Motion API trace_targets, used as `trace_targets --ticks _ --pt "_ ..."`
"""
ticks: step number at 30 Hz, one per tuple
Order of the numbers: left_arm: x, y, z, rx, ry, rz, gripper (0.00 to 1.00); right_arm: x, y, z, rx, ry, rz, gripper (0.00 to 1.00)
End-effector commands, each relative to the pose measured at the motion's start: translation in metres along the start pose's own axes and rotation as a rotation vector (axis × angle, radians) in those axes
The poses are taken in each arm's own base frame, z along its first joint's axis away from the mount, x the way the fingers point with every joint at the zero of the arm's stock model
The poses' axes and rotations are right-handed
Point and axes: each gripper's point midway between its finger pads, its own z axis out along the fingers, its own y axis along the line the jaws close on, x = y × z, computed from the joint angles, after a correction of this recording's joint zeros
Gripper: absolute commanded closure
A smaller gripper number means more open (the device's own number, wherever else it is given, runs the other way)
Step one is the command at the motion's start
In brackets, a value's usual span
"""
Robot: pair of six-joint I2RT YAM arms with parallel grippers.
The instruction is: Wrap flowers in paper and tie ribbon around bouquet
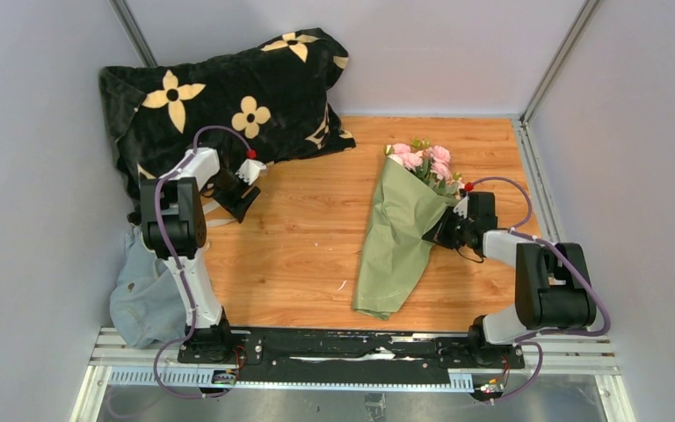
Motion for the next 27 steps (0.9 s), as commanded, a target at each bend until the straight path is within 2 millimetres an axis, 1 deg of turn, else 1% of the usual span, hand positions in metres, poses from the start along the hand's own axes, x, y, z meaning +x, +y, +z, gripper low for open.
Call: trace_targets --ticks 1,4,6,7,8,10,11,12,13,14,15,16,17,18,19,20,21,22,23,25,26,27 --pt "-0.029 0.007 0.005 0.031 -0.065 -0.006 0.32 0.003 -0.01 -0.007 0.051 0.026 -0.02 1.0" --pt "-0.021 0.003 0.012 0.046 -0.043 -0.002 0.33 0.001 -0.008 -0.009 0.052 0.02 -0.026 1.0" --pt "-0.014 -0.003 0.018 0.069 -0.025 0.001 0.37 -0.001 -0.007 -0.009 0.05 0.014 -0.028 1.0" --pt "-0.011 -0.005 0.022 0.076 -0.013 -0.006 0.46 -0.002 -0.007 -0.009 0.049 0.012 -0.028 1.0" --pt "-0.01 -0.006 0.024 0.081 -0.006 -0.019 0.59 -0.003 -0.006 -0.009 0.048 0.011 -0.027 1.0" --pt "-0.013 -0.016 0.023 0.117 -0.024 -0.049 0.95 -0.005 -0.004 -0.008 0.041 0.013 -0.026 1.0" --pt "-0.018 -0.029 0.018 0.16 -0.052 -0.052 1.0 -0.006 -0.002 -0.008 0.038 0.014 -0.025 1.0" --pt "-0.024 -0.046 0.007 0.208 -0.083 -0.036 1.0 -0.013 -0.008 -0.011 0.049 -0.002 -0.009 1.0" --pt "-0.034 -0.069 -0.008 0.259 -0.122 0.007 1.0 -0.015 -0.008 -0.012 0.051 -0.004 -0.008 1.0" --pt "-0.043 -0.095 -0.028 0.298 -0.163 0.068 1.0 -0.016 -0.009 -0.013 0.056 -0.004 -0.009 1.0" --pt "-0.058 -0.122 -0.057 0.31 -0.239 0.149 1.0 -0.018 -0.009 -0.014 0.063 -0.007 -0.011 1.0" --pt "-0.067 -0.143 -0.072 0.323 -0.269 0.205 1.0 -0.02 -0.009 -0.015 0.066 -0.01 -0.012 1.0" --pt "-0.078 -0.163 -0.104 0.304 -0.346 0.266 1.0 -0.021 -0.01 -0.016 0.069 -0.011 -0.012 1.0" --pt "-0.089 -0.179 -0.124 0.298 -0.397 0.305 1.0 -0.023 -0.01 -0.016 0.072 -0.013 -0.013 1.0" --pt "-0.099 -0.197 -0.159 0.274 -0.488 0.352 1.0 -0.025 -0.01 -0.017 0.073 -0.021 -0.017 1.0" --pt "-0.108 -0.209 -0.185 0.263 -0.554 0.381 1.0 -0.026 -0.01 -0.018 0.075 -0.025 -0.02 1.0" --pt "-0.114 -0.222 -0.221 0.252 -0.654 0.416 1.0 -0.023 -0.012 -0.019 0.086 -0.011 -0.013 1.0" --pt "-0.119 -0.233 -0.254 0.26 -0.74 0.429 1.0 -0.022 -0.013 -0.02 0.091 -0.007 -0.013 1.0" --pt "-0.124 -0.241 -0.285 0.271 -0.816 0.422 1.0 -0.021 -0.013 -0.02 0.093 -0.005 -0.016 1.0" --pt "-0.13 -0.246 -0.333 0.256 -0.918 0.374 1.0 -0.021 -0.014 -0.021 0.098 -0.004 -0.015 1.0" --pt "-0.13 -0.249 -0.343 0.259 -0.941 0.372 1.0 -0.022 -0.014 -0.021 0.098 -0.005 -0.015 1.0" --pt "-0.129 -0.252 -0.347 0.27 -0.95 0.373 1.0 -0.022 -0.014 -0.021 0.098 -0.005 -0.015 1.0"
